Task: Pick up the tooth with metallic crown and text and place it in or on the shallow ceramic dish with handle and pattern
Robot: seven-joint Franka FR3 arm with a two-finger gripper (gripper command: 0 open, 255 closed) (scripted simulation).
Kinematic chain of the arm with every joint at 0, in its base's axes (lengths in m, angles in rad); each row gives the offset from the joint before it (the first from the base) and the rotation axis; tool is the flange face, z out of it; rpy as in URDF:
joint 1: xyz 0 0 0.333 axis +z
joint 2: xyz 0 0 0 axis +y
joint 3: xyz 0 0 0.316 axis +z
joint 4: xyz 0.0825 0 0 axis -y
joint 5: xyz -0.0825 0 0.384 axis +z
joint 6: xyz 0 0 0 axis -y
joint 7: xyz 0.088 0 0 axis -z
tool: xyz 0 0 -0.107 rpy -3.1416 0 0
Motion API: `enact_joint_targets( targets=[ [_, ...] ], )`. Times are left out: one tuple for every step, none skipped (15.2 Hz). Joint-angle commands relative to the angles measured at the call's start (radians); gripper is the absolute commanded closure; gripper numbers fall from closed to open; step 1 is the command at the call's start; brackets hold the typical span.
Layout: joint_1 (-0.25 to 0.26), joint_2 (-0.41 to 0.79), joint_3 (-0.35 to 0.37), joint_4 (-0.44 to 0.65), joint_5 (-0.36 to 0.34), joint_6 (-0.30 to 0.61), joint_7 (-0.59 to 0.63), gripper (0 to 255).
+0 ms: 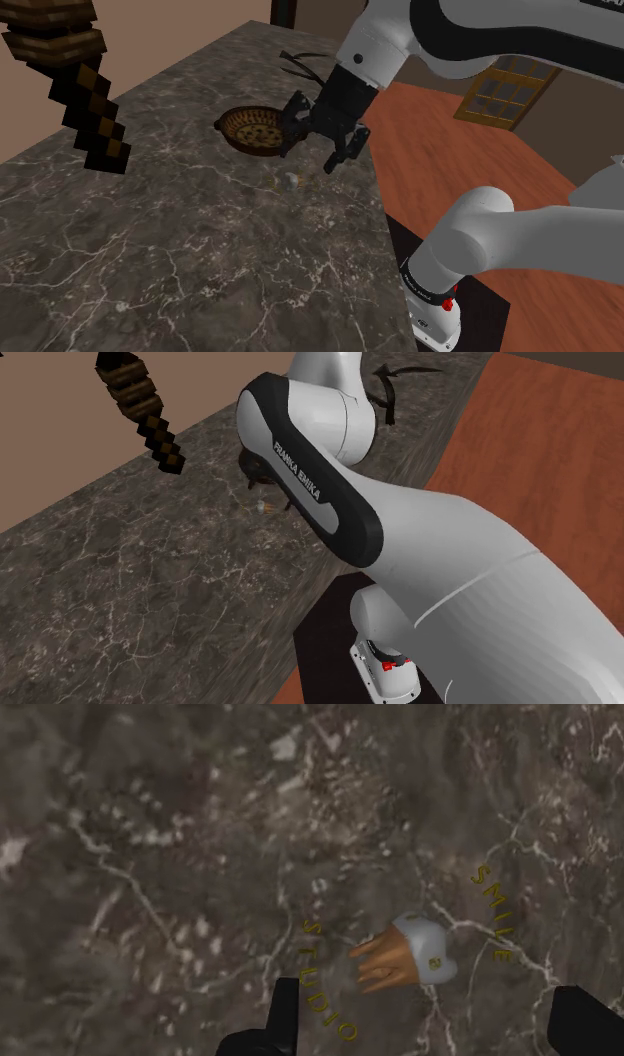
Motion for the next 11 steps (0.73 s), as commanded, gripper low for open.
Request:
enact_joint_targets(
  targets=[
    [0.002, 0.0, 0.017, -0.022, 0.019, 0.03, 0.002, 0],
    [0.004, 0.002, 0.026, -0.032, 0.026, 0.043, 0.001, 0],
    [0.005, 0.005, 0.034, -0.041, 0.033, 0.056, -0.001, 0],
    [0.006, 0.006, 0.039, -0.046, 0.037, 0.063, -0.002, 0],
    [0.006, 0.006, 0.039, -0.046, 0.037, 0.063, -0.002, 0],
    [0.006, 0.006, 0.039, -0.046, 0.037, 0.063, -0.002, 0],
    [0.006, 0.006, 0.039, -0.046, 0.037, 0.063, -0.002, 0],
    [0.006, 0.006, 0.039, -0.046, 0.037, 0.063, -0.002, 0],
    [0.006, 0.006, 0.039, -0.046, 0.037, 0.063, -0.002, 0],
    [0.006, 0.006, 0.039, -0.046, 0.037, 0.063, -0.002, 0],
    [0.006, 0.006, 0.039, -0.046, 0.037, 0.063, -0.002, 0]
  ],
)
